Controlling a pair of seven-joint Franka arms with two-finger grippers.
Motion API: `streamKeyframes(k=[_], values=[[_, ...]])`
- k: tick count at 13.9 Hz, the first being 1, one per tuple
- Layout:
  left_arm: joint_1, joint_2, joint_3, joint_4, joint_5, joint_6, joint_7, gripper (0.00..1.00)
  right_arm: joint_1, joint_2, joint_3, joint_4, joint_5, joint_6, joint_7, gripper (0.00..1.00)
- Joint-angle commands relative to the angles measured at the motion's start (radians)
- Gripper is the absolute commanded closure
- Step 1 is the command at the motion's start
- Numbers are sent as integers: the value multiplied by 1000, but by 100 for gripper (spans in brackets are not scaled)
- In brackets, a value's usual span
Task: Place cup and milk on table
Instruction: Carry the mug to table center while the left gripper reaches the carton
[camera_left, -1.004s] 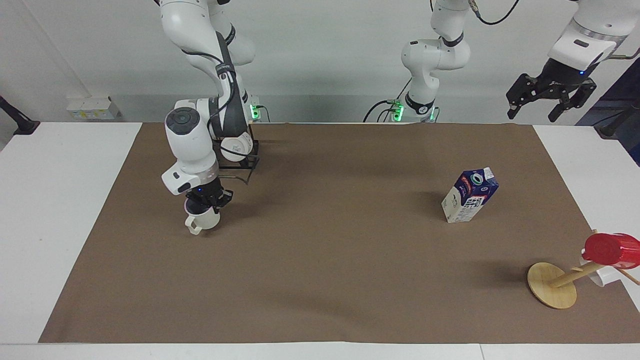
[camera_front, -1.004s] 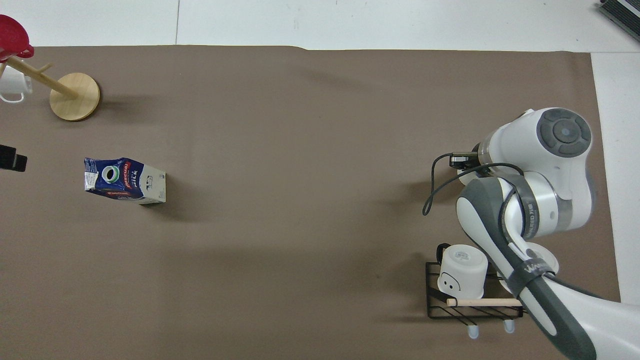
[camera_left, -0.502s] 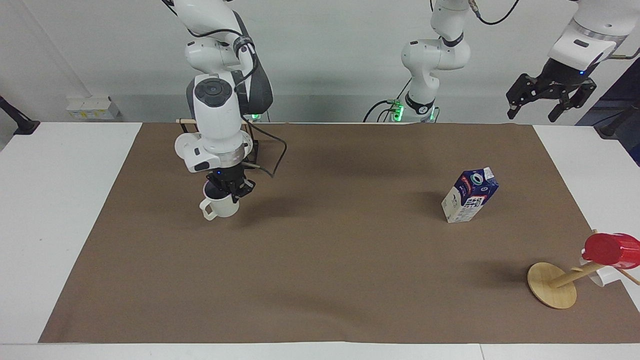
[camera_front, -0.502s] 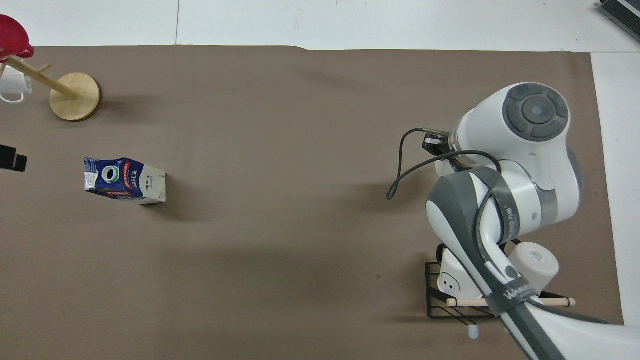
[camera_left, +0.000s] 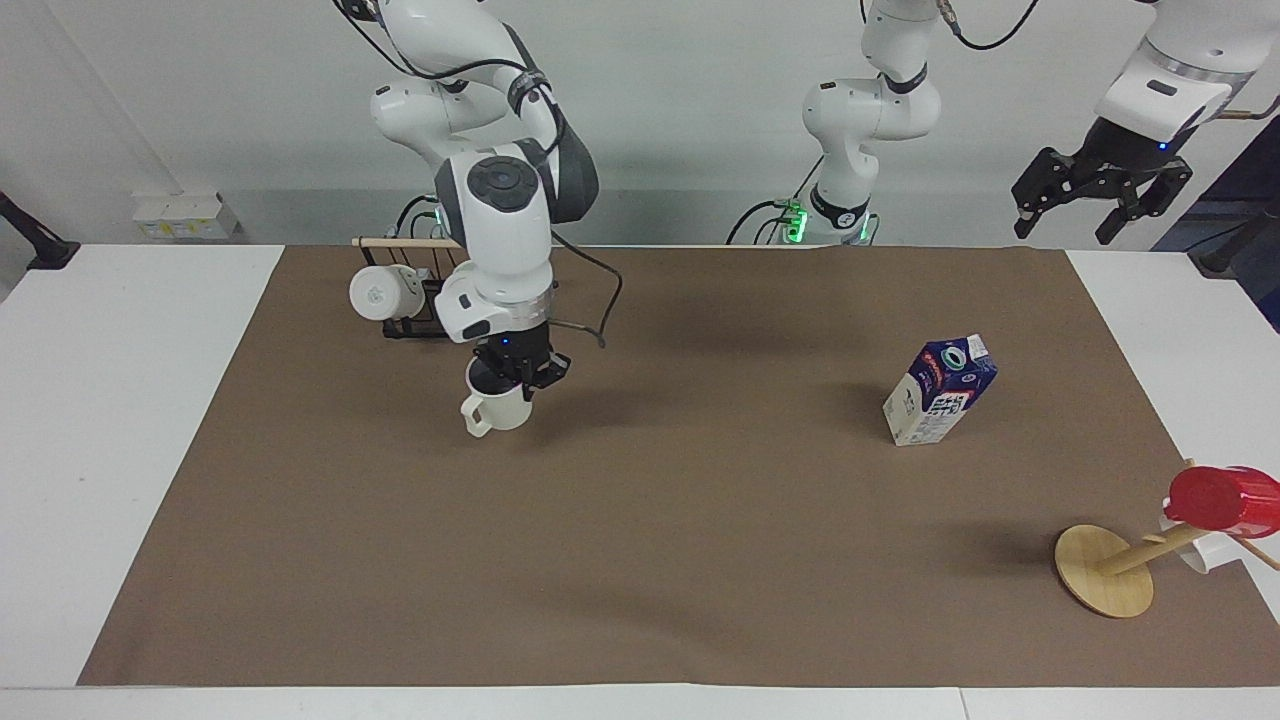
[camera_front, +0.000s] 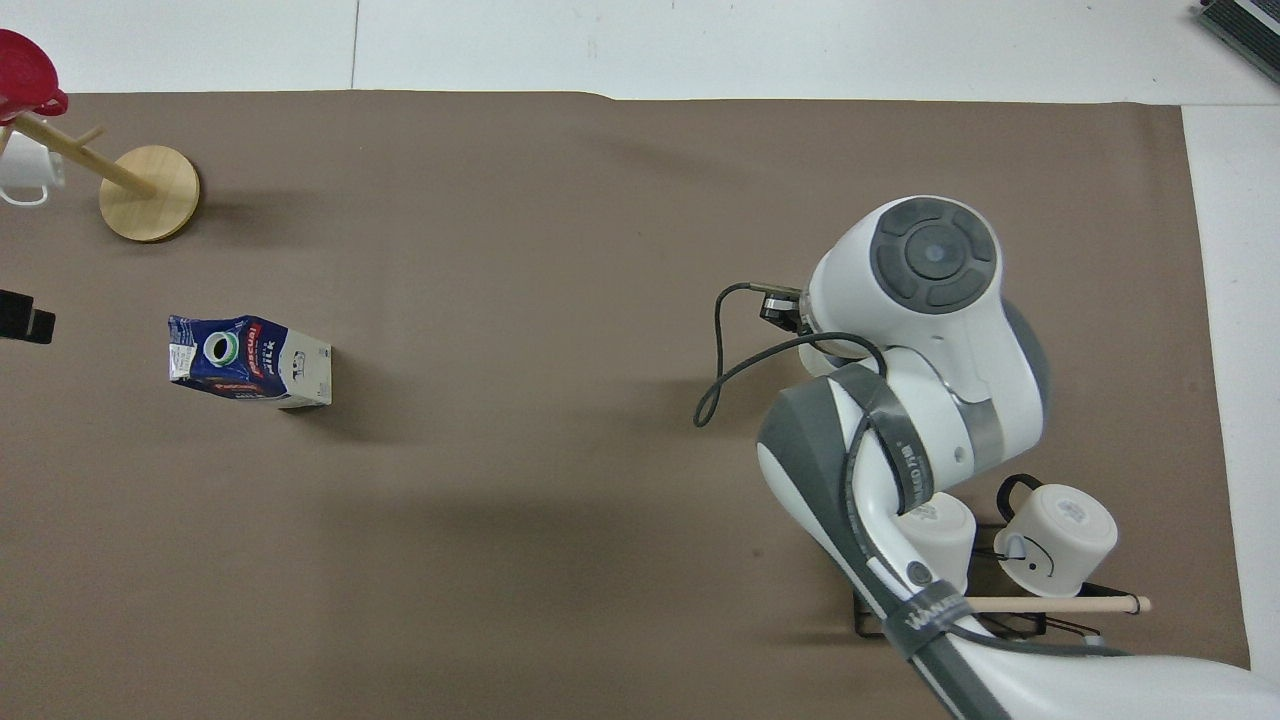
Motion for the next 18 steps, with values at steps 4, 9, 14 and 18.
streamKeyframes(k=[4,9,14,18], values=[[-7,-32,3,-40,11,19,-6,0,117,81,2,30,33,56,95,100],[-7,-34,1,-46,11,19,-6,0,165,155,3,67,42,144,124,100],[-9,-38,-1,-53,11,25,-6,0,169,156,5,44,39,164,113,100],[-7,-41,1,-60,11,43,-6,0,169,142,5,2,40,175,80,100]])
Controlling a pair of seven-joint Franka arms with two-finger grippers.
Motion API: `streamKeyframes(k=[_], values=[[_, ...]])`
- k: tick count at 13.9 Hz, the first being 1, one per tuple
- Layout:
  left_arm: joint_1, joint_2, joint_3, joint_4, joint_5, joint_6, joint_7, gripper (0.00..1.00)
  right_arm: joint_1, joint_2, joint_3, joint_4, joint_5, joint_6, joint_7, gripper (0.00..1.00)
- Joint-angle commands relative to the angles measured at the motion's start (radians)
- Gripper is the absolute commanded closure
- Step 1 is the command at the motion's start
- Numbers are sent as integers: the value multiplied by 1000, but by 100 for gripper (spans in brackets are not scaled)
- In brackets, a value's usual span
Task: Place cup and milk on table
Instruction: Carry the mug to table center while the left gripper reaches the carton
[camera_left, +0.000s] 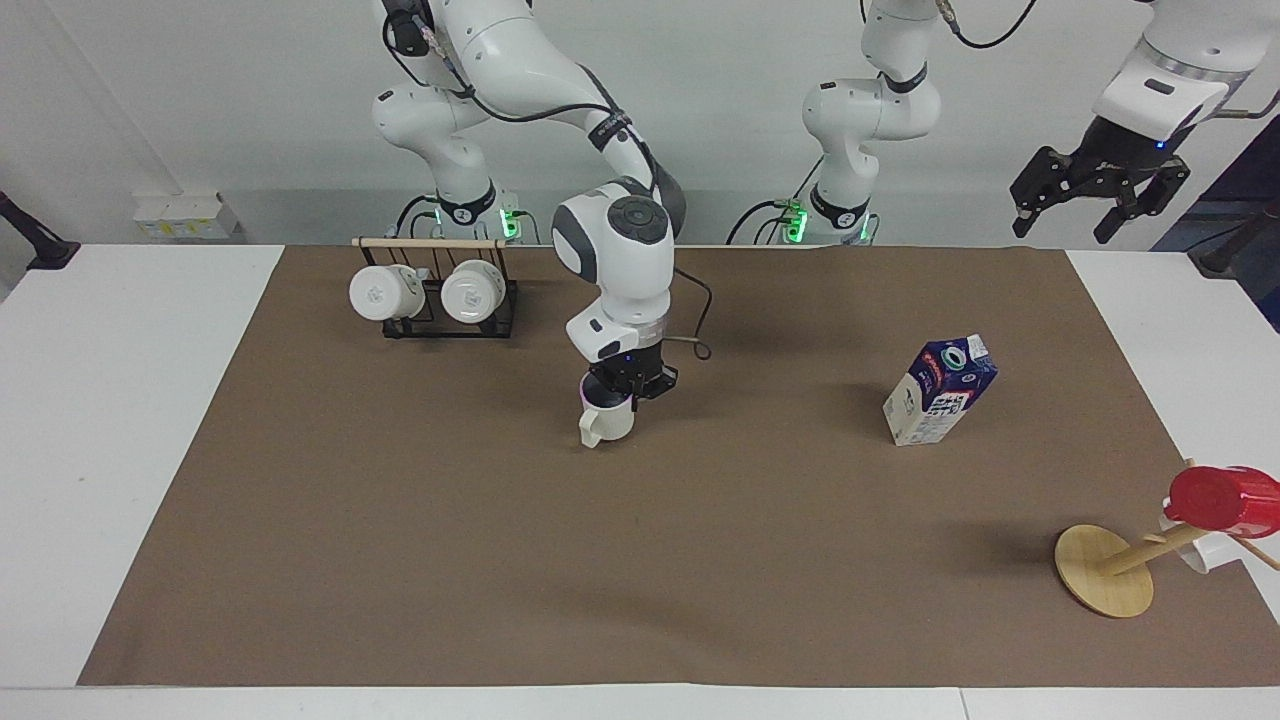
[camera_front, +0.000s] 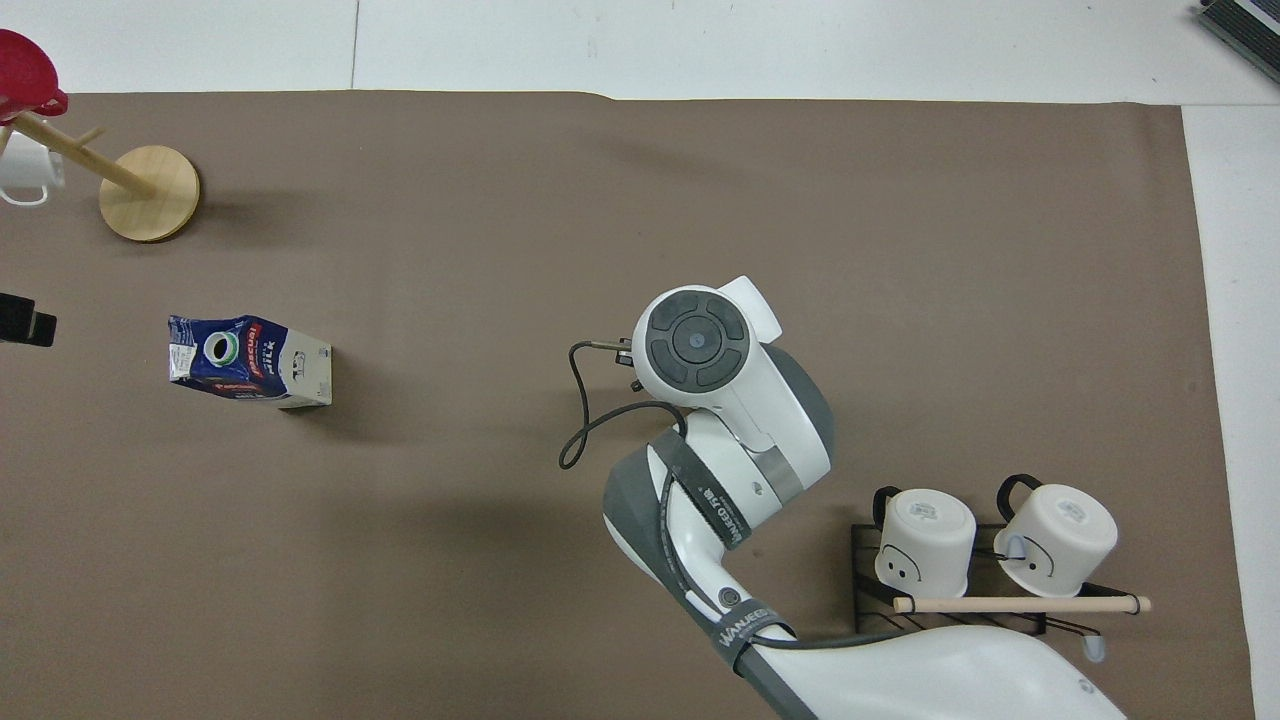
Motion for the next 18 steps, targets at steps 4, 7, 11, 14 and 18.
streamKeyframes(k=[4,7,11,14,18], values=[[-7,-31,1,-48,11,34,-9,0,-1,-14,0,-42,18,35,-29,86],[-9,-31,1,-63,11,36,-9,0,0,-3,7,-46,18,59,-24,79],[-10,-30,1,-123,11,123,-12,0,2,-6,7,-36,15,49,-18,0],[-24,-16,1,-181,11,196,-12,0,-3,-56,7,-31,17,43,-27,0],[-46,-18,-2,-327,11,350,-31,0,-23,-164,-1,-12,18,-37,-58,0]])
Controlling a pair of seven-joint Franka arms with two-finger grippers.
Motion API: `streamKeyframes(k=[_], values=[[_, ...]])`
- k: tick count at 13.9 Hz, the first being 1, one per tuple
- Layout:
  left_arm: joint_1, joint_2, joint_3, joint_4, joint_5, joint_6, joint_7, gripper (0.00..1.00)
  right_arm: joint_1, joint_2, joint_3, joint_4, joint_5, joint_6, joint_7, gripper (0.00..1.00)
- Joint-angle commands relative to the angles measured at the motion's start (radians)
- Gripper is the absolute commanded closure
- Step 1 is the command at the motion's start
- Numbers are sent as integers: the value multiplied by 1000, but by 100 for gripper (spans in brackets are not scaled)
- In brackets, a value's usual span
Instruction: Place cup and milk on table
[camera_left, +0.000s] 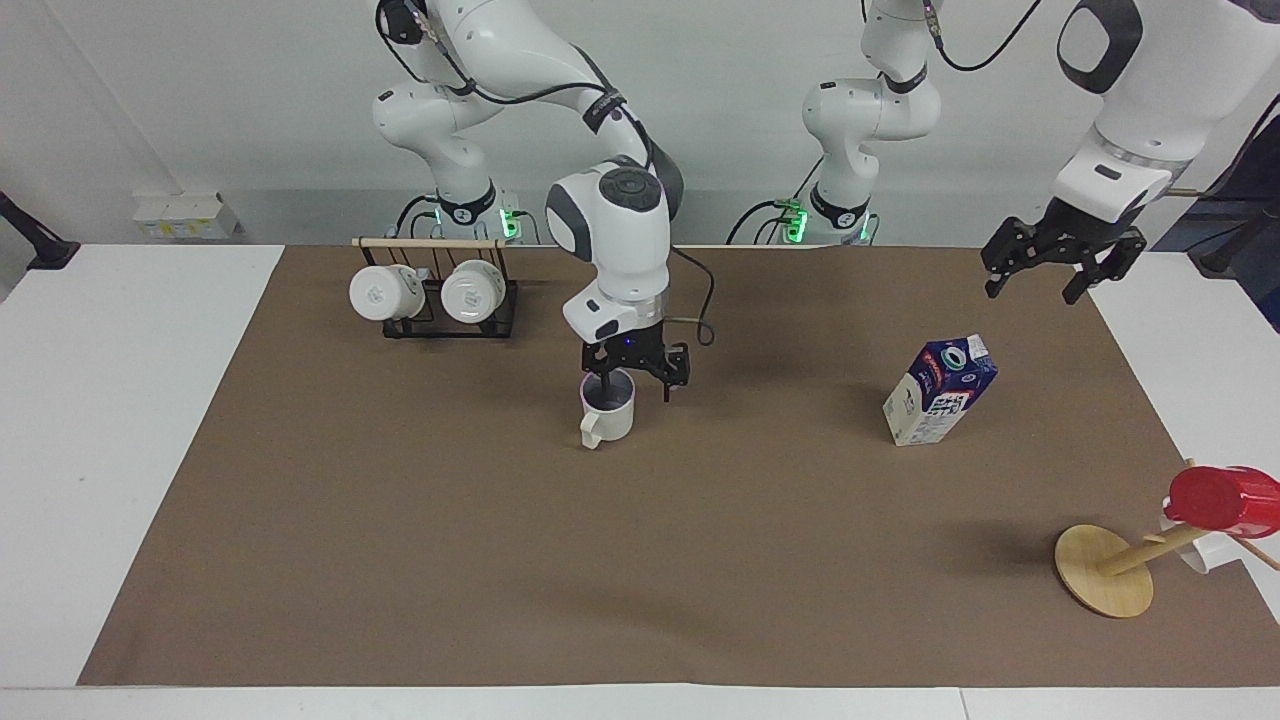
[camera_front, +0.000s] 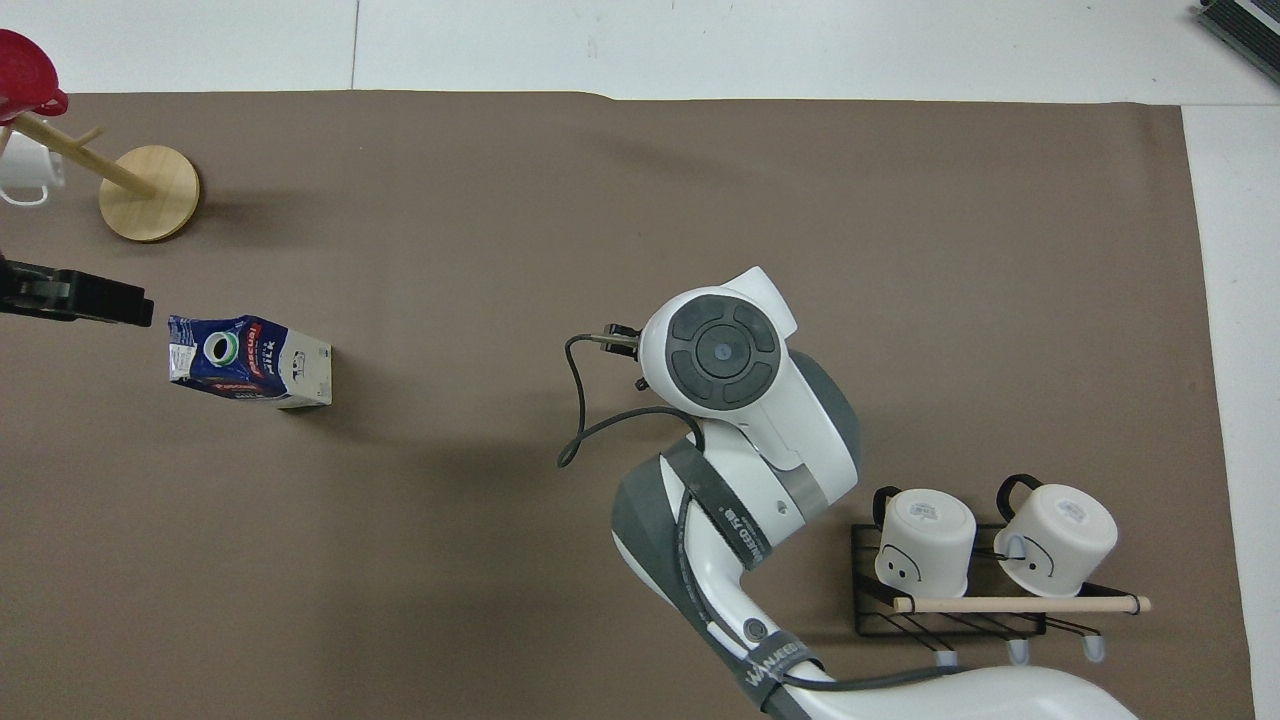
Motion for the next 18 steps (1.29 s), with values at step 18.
streamKeyframes(k=[18], values=[[-45,9,9,-327,9,340,-126,0,-529,-353,-7,-10,98,-420,-586,0]])
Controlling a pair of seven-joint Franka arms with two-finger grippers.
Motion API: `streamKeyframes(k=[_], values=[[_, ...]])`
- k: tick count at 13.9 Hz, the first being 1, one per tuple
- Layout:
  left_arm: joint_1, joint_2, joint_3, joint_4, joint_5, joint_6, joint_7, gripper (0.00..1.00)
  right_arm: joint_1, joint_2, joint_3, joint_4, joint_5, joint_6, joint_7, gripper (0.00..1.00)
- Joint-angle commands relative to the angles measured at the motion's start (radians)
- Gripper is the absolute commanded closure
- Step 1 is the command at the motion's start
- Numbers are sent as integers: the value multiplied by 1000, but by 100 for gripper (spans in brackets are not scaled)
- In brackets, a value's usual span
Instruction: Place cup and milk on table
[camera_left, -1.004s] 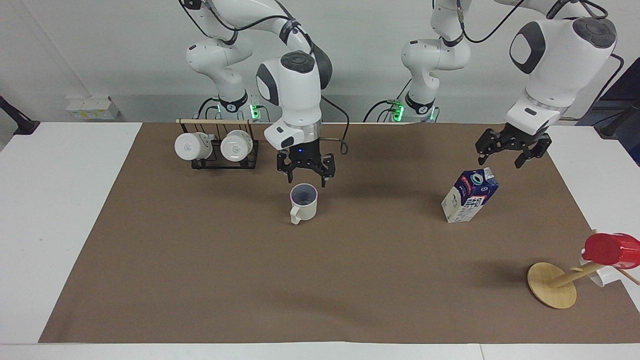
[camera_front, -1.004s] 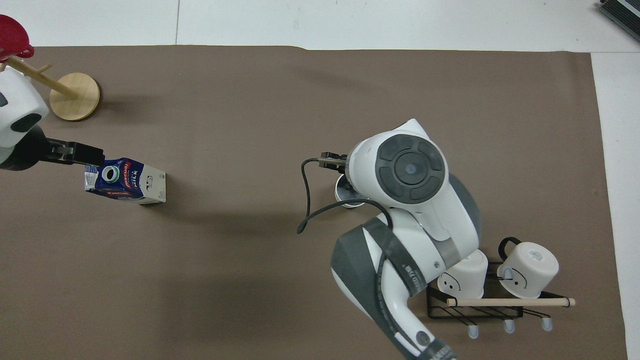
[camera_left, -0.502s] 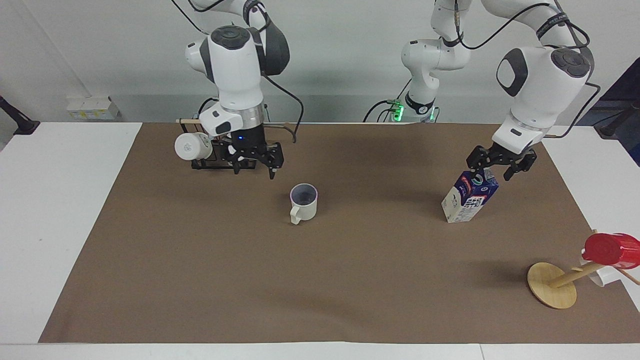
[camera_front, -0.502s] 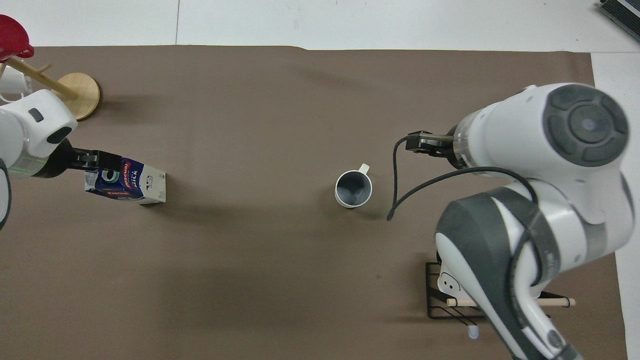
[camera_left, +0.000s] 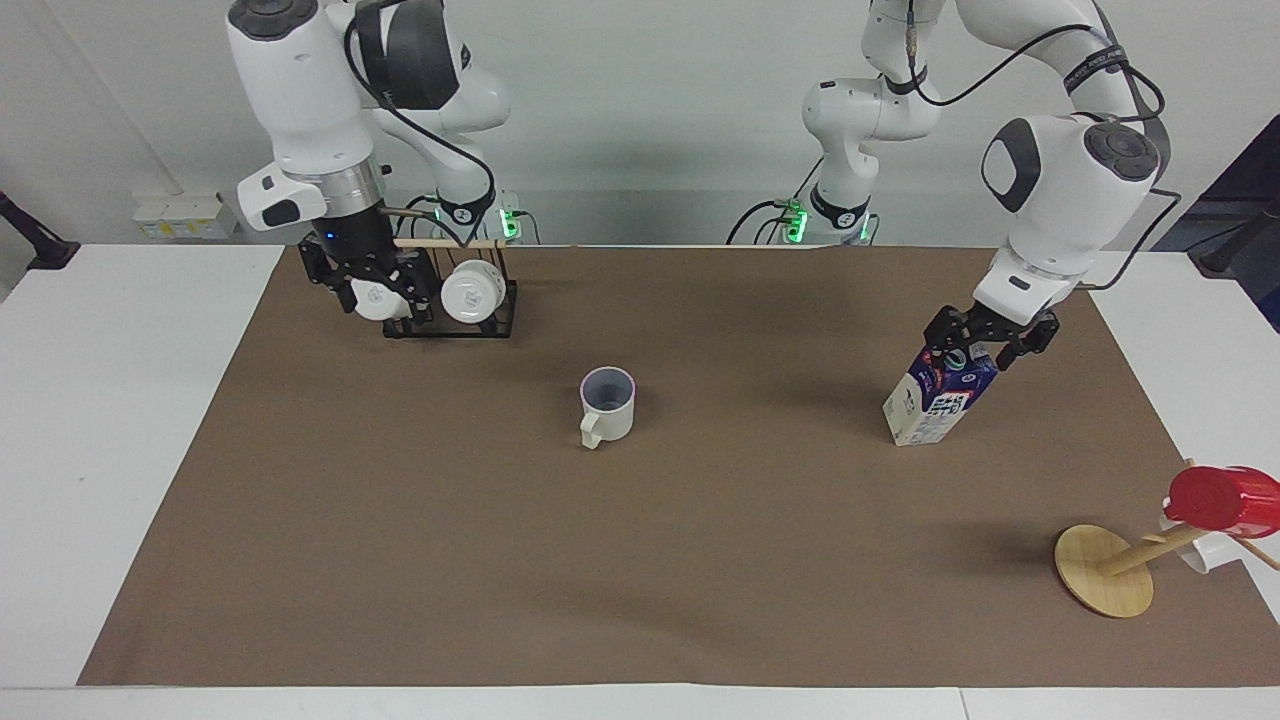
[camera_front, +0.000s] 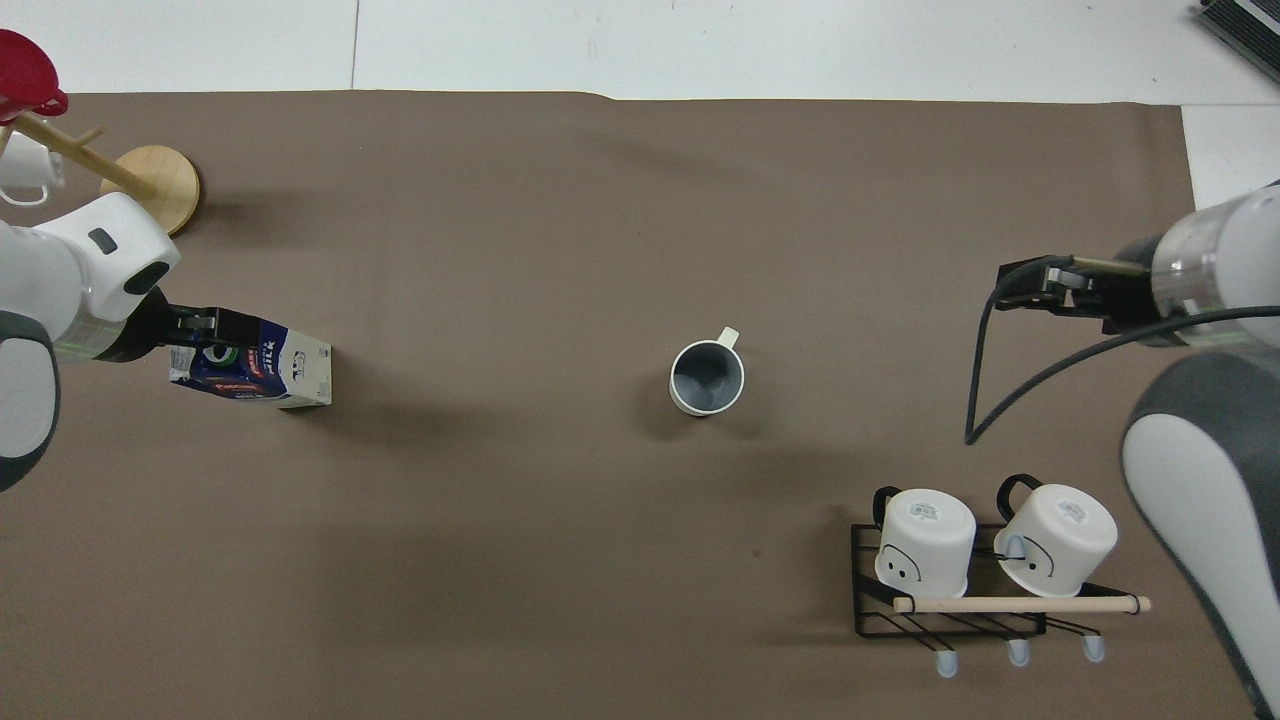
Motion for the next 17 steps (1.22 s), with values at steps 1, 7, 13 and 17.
streamKeyframes(k=[1,7,13,17], values=[[-29,-14,11,-41,9,44,-33,0,-75,-29,9,-13,33,-50,-83,0],[-24,-13,14,-75,9,61,-30,0,-121,-40,-8,55,0,-122,-176,0],[-16,-11,16,-66,11,51,-27,56,-124,-32,-12,237,15,-333,-180,0],[-32,-31,11,-37,11,22,-31,56,-112,-77,-8,178,1,-336,-180,0]])
